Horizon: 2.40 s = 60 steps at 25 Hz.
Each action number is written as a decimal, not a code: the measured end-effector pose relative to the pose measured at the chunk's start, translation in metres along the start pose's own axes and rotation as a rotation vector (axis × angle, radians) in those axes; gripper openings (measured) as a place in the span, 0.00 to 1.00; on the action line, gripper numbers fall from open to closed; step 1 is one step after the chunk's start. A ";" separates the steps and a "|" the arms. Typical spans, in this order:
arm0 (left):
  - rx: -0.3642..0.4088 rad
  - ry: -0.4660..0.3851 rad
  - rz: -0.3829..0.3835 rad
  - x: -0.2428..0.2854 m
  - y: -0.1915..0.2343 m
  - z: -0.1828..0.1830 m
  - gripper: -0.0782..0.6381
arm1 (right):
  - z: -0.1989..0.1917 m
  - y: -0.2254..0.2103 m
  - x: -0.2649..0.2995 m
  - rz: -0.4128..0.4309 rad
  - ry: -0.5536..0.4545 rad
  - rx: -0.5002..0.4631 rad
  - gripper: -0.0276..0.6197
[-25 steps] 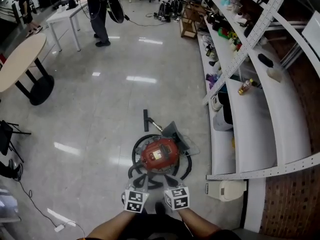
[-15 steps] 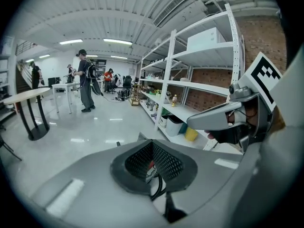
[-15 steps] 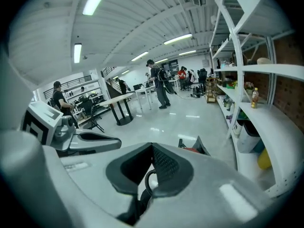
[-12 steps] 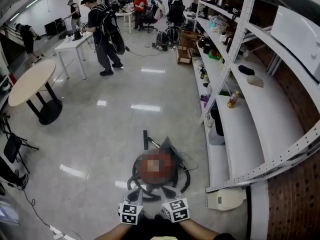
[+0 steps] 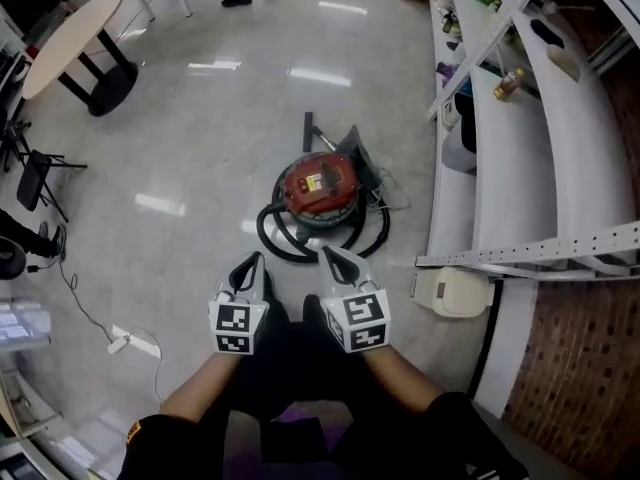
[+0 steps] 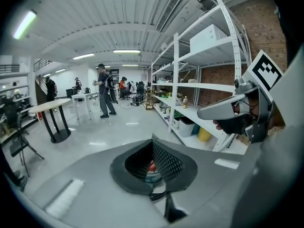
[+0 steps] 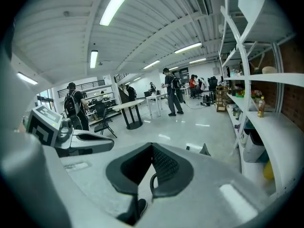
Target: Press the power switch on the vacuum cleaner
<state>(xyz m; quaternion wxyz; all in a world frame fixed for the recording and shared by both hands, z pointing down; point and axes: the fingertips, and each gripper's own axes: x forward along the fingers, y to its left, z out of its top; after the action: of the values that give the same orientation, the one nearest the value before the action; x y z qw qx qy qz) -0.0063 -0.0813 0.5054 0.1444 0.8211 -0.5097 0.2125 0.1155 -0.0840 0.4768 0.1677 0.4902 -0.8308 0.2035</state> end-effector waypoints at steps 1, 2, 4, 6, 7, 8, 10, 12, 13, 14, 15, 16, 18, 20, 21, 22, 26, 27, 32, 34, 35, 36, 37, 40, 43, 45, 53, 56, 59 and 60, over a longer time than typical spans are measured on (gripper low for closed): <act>-0.011 0.005 0.007 -0.003 0.000 -0.002 0.13 | -0.003 0.001 -0.003 0.005 0.007 0.000 0.03; -0.019 0.004 0.014 -0.006 0.001 -0.003 0.13 | -0.004 0.003 -0.005 0.008 0.012 0.000 0.03; -0.024 -0.012 0.021 -0.010 0.003 0.000 0.13 | -0.005 0.005 -0.010 0.007 0.011 -0.002 0.03; -0.022 -0.028 0.015 -0.013 0.002 0.005 0.13 | -0.002 0.004 -0.013 -0.002 0.006 -0.004 0.03; -0.019 -0.035 0.011 -0.015 0.001 0.007 0.13 | -0.001 0.003 -0.015 -0.008 0.003 -0.005 0.03; -0.018 -0.042 0.008 -0.018 0.001 0.008 0.13 | 0.001 0.003 -0.017 -0.014 -0.001 -0.006 0.03; -0.017 -0.055 0.005 -0.025 0.003 0.009 0.13 | 0.003 0.004 -0.022 -0.027 -0.010 -0.008 0.03; -0.019 -0.064 0.003 -0.034 0.004 0.007 0.13 | 0.003 0.009 -0.028 -0.037 -0.015 -0.009 0.03; -0.022 -0.068 0.002 -0.039 0.005 0.005 0.13 | 0.001 0.013 -0.031 -0.040 -0.015 -0.009 0.03; -0.024 -0.070 0.000 -0.044 0.006 0.002 0.13 | -0.001 0.019 -0.033 -0.041 -0.014 -0.008 0.03; -0.028 -0.073 -0.001 -0.051 0.007 -0.001 0.13 | -0.004 0.026 -0.035 -0.040 -0.012 -0.007 0.03; -0.032 -0.074 -0.002 -0.057 0.009 -0.005 0.13 | -0.008 0.034 -0.037 -0.039 -0.010 -0.006 0.03; -0.041 -0.079 -0.004 -0.069 0.012 -0.012 0.13 | -0.016 0.052 -0.041 -0.036 -0.004 -0.003 0.03; -0.042 -0.085 -0.014 -0.082 0.015 -0.019 0.13 | -0.022 0.069 -0.044 -0.038 -0.003 0.002 0.03; -0.039 -0.088 -0.023 -0.088 0.015 -0.021 0.13 | -0.024 0.077 -0.045 -0.042 -0.004 0.003 0.03; -0.033 -0.091 -0.035 -0.095 0.015 -0.025 0.13 | -0.027 0.084 -0.047 -0.047 -0.004 0.001 0.03; -0.001 -0.094 -0.098 -0.123 0.008 -0.043 0.13 | -0.036 0.115 -0.057 -0.071 -0.014 -0.015 0.03; 0.002 -0.095 -0.110 -0.131 0.007 -0.048 0.13 | -0.039 0.124 -0.061 -0.077 -0.017 -0.014 0.03; -0.039 -0.110 -0.143 -0.168 0.013 -0.069 0.13 | -0.056 0.168 -0.086 -0.110 -0.038 0.039 0.03; -0.070 -0.113 -0.154 -0.182 0.014 -0.079 0.13 | -0.064 0.184 -0.098 -0.121 -0.039 0.048 0.03; -0.081 -0.115 -0.160 -0.189 0.012 -0.083 0.13 | -0.070 0.189 -0.104 -0.128 -0.036 0.048 0.03; -0.088 -0.116 -0.168 -0.194 0.011 -0.088 0.13 | -0.075 0.193 -0.110 -0.137 -0.031 0.049 0.03; -0.091 -0.117 -0.177 -0.200 0.008 -0.091 0.13 | -0.079 0.196 -0.116 -0.147 -0.028 0.051 0.03; -0.095 -0.122 -0.206 -0.218 -0.004 -0.096 0.13 | -0.083 0.199 -0.138 -0.177 -0.037 0.082 0.03; -0.090 -0.134 -0.222 -0.234 -0.015 -0.094 0.13 | -0.072 0.201 -0.155 -0.193 -0.077 0.092 0.03; -0.085 -0.151 -0.223 -0.243 -0.021 -0.090 0.13 | -0.064 0.204 -0.165 -0.191 -0.101 0.072 0.03; -0.078 -0.185 -0.159 -0.278 -0.051 -0.091 0.13 | -0.077 0.227 -0.205 -0.103 -0.122 -0.001 0.03; -0.072 -0.191 -0.142 -0.291 -0.071 -0.092 0.13 | -0.087 0.231 -0.227 -0.079 -0.123 -0.039 0.03; -0.070 -0.217 -0.124 -0.309 -0.093 -0.092 0.13 | -0.099 0.230 -0.251 -0.064 -0.124 -0.053 0.03; -0.068 -0.230 -0.114 -0.315 -0.099 -0.093 0.13 | -0.103 0.229 -0.259 -0.059 -0.130 -0.057 0.03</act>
<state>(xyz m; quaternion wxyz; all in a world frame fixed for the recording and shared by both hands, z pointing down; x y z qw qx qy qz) -0.0590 0.2482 0.4277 0.1244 0.8623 -0.4824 0.0910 0.0410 0.2609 0.4015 0.1330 0.5216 -0.8306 0.1425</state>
